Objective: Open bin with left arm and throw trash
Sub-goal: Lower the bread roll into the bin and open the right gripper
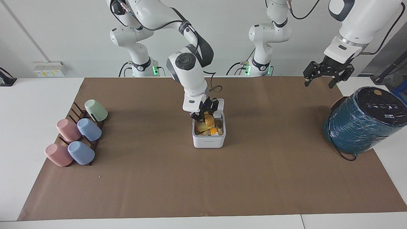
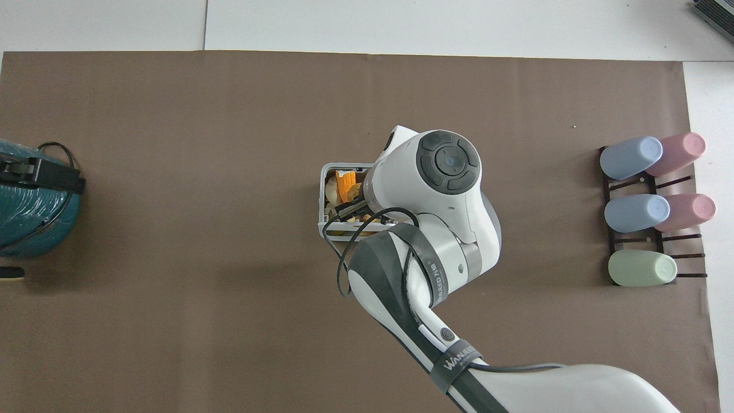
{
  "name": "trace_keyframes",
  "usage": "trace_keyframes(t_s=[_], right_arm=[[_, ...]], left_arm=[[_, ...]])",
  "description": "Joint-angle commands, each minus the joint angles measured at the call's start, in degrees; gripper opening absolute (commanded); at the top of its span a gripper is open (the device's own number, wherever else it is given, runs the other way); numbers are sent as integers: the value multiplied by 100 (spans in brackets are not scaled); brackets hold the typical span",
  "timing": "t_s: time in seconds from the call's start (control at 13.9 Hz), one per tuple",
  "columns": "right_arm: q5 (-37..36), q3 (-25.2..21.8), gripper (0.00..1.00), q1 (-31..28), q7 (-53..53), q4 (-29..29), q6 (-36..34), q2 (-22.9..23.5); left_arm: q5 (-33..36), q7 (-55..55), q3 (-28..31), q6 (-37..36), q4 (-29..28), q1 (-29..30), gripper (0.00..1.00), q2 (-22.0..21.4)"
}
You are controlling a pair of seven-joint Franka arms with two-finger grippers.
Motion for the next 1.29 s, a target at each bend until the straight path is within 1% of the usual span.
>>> trace_keyframes(t_s=[0.0, 0.14, 0.22, 0.29, 0.36, 0.43, 0.5, 0.72, 1.08, 1.22], right_arm=[[105, -4, 0, -16, -194, -82, 75, 48], [105, -4, 0, -103, -220, -73, 110, 153], [105, -4, 4, -165, -299, -55, 119, 171], [105, -4, 19, -218, -369, -38, 119, 172], [114, -4, 49, -218, -352, -12, 119, 172], [157, -4, 77, -201, -317, 15, 119, 163], [184, -4, 100, -174, -300, 24, 127, 163], [201, -4, 100, -148, -116, 68, 154, 119], [201, -13, 100, -148, 96, 226, 119, -153], [175, -21, 100, -192, 122, 427, 101, -171]], left_arm=[[91, 6, -47, -143, 98, 50, 100, 17], [91, 23, -47, -143, 2, 7, 100, -35], [91, 23, -47, -152, -34, -11, 100, -44], [91, 23, -47, -152, -34, -11, 100, -44], [91, 23, -47, -143, -34, -11, 100, -44], [91, 23, -47, -152, -34, 6, 100, -44], [91, 23, -47, -143, -34, 15, 100, -44], [91, 23, -47, -143, -34, 24, 100, -44], [91, 23, -47, -143, -34, 24, 100, -44], [91, 23, -47, -152, -34, 24, 100, -44]])
